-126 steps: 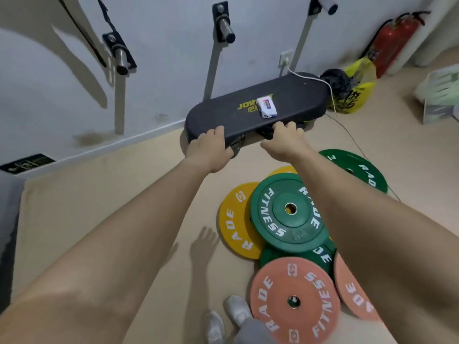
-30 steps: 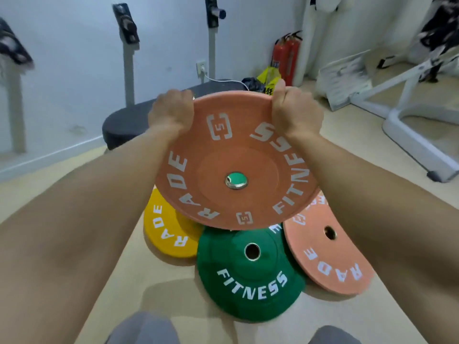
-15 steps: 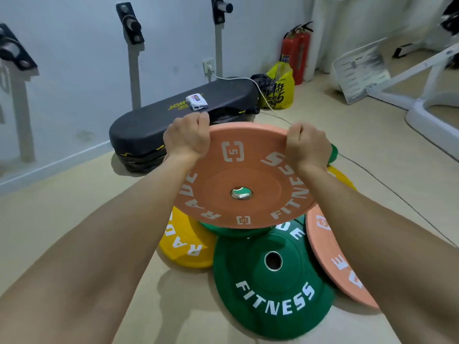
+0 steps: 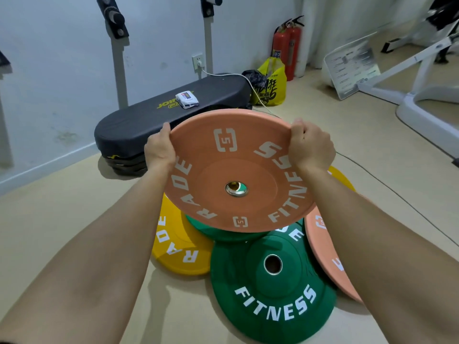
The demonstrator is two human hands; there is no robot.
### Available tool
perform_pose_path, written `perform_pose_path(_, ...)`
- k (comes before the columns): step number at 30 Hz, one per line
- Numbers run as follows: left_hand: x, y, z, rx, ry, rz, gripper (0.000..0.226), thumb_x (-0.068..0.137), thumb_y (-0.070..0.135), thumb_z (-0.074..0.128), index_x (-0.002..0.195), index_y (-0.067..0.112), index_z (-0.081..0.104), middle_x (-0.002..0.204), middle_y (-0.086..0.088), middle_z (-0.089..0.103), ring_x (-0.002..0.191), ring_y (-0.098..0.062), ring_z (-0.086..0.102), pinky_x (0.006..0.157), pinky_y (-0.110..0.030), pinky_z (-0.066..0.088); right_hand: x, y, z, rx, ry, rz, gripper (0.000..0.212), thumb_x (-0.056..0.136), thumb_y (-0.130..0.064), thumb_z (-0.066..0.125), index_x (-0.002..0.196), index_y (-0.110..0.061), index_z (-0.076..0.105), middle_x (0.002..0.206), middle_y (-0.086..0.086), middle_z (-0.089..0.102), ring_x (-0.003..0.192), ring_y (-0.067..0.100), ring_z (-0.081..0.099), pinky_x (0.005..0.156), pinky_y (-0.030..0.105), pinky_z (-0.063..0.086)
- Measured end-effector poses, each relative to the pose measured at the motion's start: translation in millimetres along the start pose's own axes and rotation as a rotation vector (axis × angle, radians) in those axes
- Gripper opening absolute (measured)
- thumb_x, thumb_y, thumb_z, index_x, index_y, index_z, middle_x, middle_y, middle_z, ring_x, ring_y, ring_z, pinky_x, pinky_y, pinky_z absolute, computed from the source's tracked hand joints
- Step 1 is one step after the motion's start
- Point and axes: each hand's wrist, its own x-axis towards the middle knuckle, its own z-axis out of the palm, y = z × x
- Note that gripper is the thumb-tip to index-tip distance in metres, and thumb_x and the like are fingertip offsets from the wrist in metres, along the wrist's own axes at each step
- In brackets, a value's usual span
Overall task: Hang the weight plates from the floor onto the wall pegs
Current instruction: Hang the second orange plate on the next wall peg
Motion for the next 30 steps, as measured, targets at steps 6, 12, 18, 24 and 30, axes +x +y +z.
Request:
perform_pose_path(6, 10, -22, 5, -0.238, 0.000, -0.193, 0.054, 0.089, 0.063, 0.036, 0.071, 0.022, 0.065, 0.091, -0.004, 0.070, 0.089, -0.024, 0.061, 0.091, -0.043, 0.047, 6, 13, 6, 0.090, 0.025, 0.085, 0.057, 0.098, -0.057, 0.032, 0.066, -0.012, 0.044, 0.062, 0.000, 0.047, 0.061, 0.022, 0.045, 0.055, 0.033, 0.030)
perform_pose_path(12, -7, -65, 7, -0.359, -0.010, -0.312, 0.047, 0.097, 0.058, 0.036, 0.082, 0.025, 0.067, 0.091, 0.001, 0.069, 0.088, -0.019, 0.062, 0.079, -0.036, 0.048, -7, 36, 12, 0.132, 0.102, 0.094, 0.056, 0.095, -0.058, 0.027, 0.065, -0.013, 0.041, 0.059, -0.001, 0.043, 0.059, 0.022, 0.041, 0.051, 0.032, 0.023)
perform_pose_path(18, 1, -84, 12, -0.384, 0.045, -0.350, 0.056, 0.090, 0.064, 0.028, 0.092, 0.026, 0.069, 0.105, -0.002, 0.073, 0.099, -0.023, 0.065, 0.093, -0.042, 0.053, -28, 58, 29, 0.384, 0.106, 0.302, 0.052, 0.102, -0.043, 0.024, 0.060, -0.015, 0.035, 0.062, 0.004, 0.042, 0.061, 0.022, 0.039, 0.059, 0.042, 0.024)
perform_pose_path(24, -6, -72, 10, -0.292, 0.214, -0.364, 0.050, 0.085, 0.056, 0.023, 0.073, 0.025, 0.060, 0.094, -0.008, 0.071, 0.092, -0.031, 0.065, 0.090, -0.046, 0.054, -13, 46, 24, 0.335, 0.158, 0.478, 0.043, 0.104, -0.023, 0.025, 0.091, -0.002, 0.060, 0.110, 0.025, 0.063, 0.098, 0.035, 0.054, 0.081, 0.038, 0.034)
perform_pose_path(30, 23, 17, -51, -0.141, 0.200, -0.342, 0.056, 0.103, 0.048, 0.019, 0.095, 0.015, 0.063, 0.094, -0.005, 0.063, 0.084, -0.025, 0.056, 0.077, -0.034, 0.040, 15, -36, -41, 0.286, 0.145, 0.505, 0.058, 0.104, -0.033, 0.019, 0.114, 0.002, 0.064, 0.123, 0.025, 0.062, 0.114, 0.041, 0.056, 0.097, 0.045, 0.041)
